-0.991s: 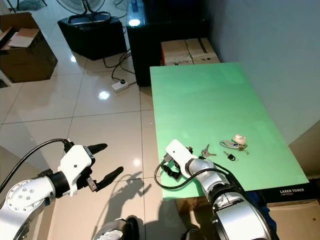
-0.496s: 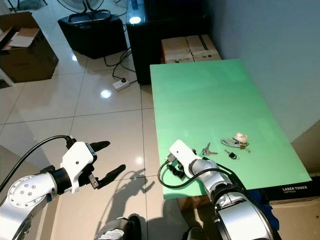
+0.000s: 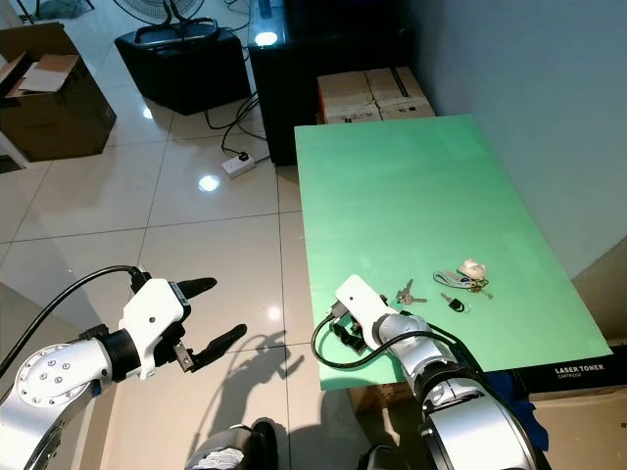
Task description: Hang keys on a hook
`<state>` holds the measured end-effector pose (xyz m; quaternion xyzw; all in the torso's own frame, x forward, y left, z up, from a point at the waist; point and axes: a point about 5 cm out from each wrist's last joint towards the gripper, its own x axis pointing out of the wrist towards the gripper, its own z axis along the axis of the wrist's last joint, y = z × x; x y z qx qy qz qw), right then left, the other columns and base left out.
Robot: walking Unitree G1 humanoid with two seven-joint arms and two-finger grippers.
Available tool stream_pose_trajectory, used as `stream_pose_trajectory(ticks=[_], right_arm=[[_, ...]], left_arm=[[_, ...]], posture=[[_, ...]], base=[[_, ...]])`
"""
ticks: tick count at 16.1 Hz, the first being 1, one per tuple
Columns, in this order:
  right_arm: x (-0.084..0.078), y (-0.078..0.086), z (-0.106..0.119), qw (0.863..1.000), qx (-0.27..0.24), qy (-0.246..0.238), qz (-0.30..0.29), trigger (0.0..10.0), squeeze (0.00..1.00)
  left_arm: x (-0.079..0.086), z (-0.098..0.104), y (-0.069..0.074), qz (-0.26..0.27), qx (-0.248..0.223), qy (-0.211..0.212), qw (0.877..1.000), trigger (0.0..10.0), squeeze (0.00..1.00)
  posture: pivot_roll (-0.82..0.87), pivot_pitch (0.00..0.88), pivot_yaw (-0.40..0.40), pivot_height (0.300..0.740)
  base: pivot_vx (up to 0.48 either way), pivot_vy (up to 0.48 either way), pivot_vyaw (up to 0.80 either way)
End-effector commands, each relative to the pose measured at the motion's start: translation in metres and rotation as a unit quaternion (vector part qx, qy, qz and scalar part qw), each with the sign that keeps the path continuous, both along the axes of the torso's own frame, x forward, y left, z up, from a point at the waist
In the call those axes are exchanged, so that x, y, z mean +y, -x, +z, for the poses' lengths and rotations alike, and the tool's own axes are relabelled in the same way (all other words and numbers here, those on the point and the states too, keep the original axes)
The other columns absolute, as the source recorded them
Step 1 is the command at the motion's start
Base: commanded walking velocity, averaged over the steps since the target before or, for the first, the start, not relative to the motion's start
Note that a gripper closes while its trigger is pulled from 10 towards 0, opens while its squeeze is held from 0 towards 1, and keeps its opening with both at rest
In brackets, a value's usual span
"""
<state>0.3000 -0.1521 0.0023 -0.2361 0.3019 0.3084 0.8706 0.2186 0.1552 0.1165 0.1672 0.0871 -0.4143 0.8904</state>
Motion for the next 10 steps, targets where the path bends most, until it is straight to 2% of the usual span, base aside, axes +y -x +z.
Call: stream_pose_trajectory(ticks=[1,6,10], right_arm=[[-0.0019,0.009,-0.0091,1.0,0.024,-0.002,-0.006,0.0,0.0],[-0.0054,0.0165,-0.0152,0.999,0.039,-0.003,-0.002,0.0,0.0],[-0.0071,0.0148,-0.0141,0.999,0.035,0.002,-0.009,0.0,0.0]], left_arm=[[-0.0009,-0.0007,0.0041,-0.012,0.009,-0.002,1.0,10.0,0.0],[-0.0064,-0.0025,0.0073,-0.027,0.014,0.002,1.0,10.0,0.0],[-0.0073,-0.0027,0.0051,-0.026,0.013,0.003,1.0,10.0,0.0]], posture=[[0.16,0.144,0.106,0.74],[0.14,0.111,0.097,0.74],[0.14,0.115,0.099,0.74]], base=[[0.0,0.0,0.0],[0.0,0.0,0.0],[0.0,0.0,0.0]])
